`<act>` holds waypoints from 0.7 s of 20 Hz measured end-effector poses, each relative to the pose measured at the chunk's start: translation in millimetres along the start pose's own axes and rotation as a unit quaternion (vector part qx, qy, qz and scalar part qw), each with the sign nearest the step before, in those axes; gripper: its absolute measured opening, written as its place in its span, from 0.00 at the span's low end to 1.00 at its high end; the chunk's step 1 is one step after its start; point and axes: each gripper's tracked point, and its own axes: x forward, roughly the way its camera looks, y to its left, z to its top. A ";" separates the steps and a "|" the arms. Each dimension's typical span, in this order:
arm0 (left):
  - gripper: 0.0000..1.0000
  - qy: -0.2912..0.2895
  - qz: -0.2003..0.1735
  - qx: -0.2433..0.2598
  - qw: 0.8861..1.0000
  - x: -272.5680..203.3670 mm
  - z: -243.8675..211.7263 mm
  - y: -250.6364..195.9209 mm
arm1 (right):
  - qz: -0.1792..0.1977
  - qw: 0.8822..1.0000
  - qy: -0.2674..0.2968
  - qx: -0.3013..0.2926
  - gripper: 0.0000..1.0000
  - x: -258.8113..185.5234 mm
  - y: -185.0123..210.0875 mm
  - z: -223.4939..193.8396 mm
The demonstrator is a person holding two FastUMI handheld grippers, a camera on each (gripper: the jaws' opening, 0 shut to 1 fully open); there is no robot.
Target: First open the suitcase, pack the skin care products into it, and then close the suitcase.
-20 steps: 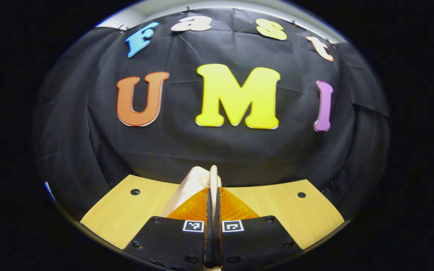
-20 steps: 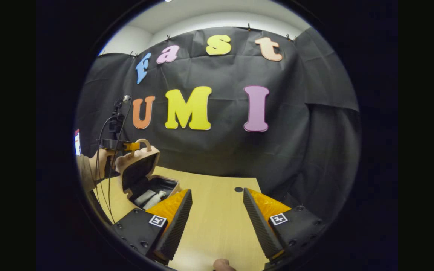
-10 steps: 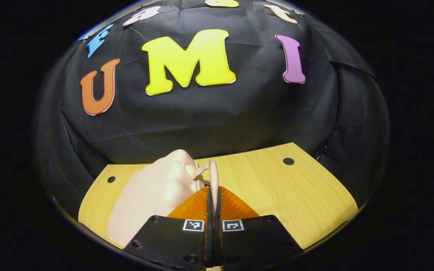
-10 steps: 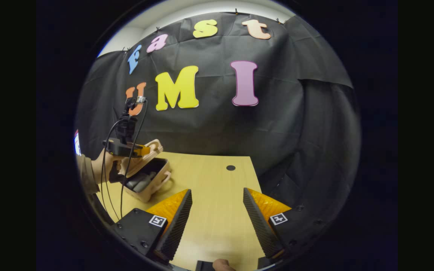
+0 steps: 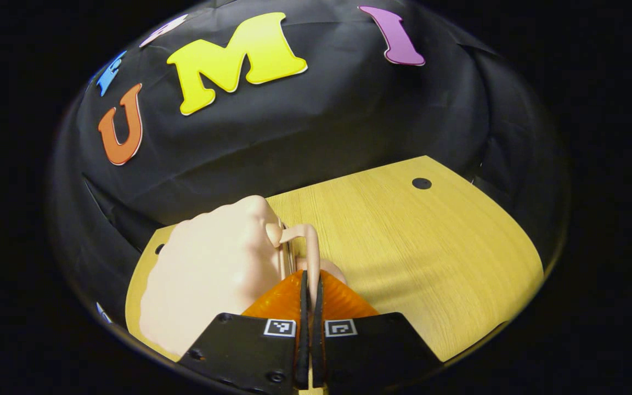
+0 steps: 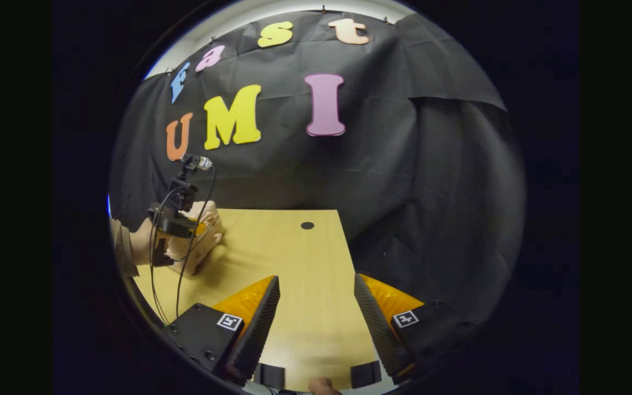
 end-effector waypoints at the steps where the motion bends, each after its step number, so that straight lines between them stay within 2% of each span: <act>1: 0.10 0.005 0.003 0.005 1.000 -0.3 -1.6 -1.4 | -0.003 1.000 -0.001 0.001 0.81 -3.1 -2.4 0.3; 3: 0.13 0.009 -0.012 -0.014 1.000 -5.0 -3.0 -10.8 | -0.004 1.000 -0.003 0.000 0.79 -7.3 -3.8 2.0; 4: 0.20 0.005 -0.026 -0.035 0.999 -9.2 0.2 -17.3 | -0.002 1.000 -0.006 -0.003 0.79 -9.3 -2.5 3.9; 5: 0.38 -0.005 -0.034 -0.051 0.998 -21.5 6.7 -19.0 | 0.000 1.000 -0.011 -0.008 0.79 -11.1 0.5 7.5; 6: 0.51 -0.017 -0.033 -0.064 0.997 -36.2 13.1 -15.9 | 0.000 1.000 -0.017 -0.015 0.81 -12.5 2.3 11.9; 7: 0.55 -0.032 -0.033 -0.075 0.996 -50.2 22.3 -13.3 | 0.005 1.000 -0.024 -0.019 0.81 -14.0 6.4 17.2; 8: 0.63 -0.046 -0.033 -0.084 0.995 -63.1 30.5 -11.0 | 0.008 0.999 -0.029 -0.024 0.81 -14.5 13.3 22.4; 9: 0.80 -0.062 -0.028 -0.091 0.994 -77.8 38.0 -5.4 | 0.012 0.999 -0.035 -0.027 0.81 -14.3 18.8 28.2; 11: 0.98 -0.101 -0.019 -0.100 0.990 -113.5 54.9 10.3 | 0.020 0.998 -0.049 -0.033 0.81 -13.8 34.4 42.0; 14: 0.98 -0.158 0.002 -0.112 0.981 -170.5 74.3 44.1 | 0.026 0.997 -0.070 -0.037 0.81 -16.9 62.2 64.7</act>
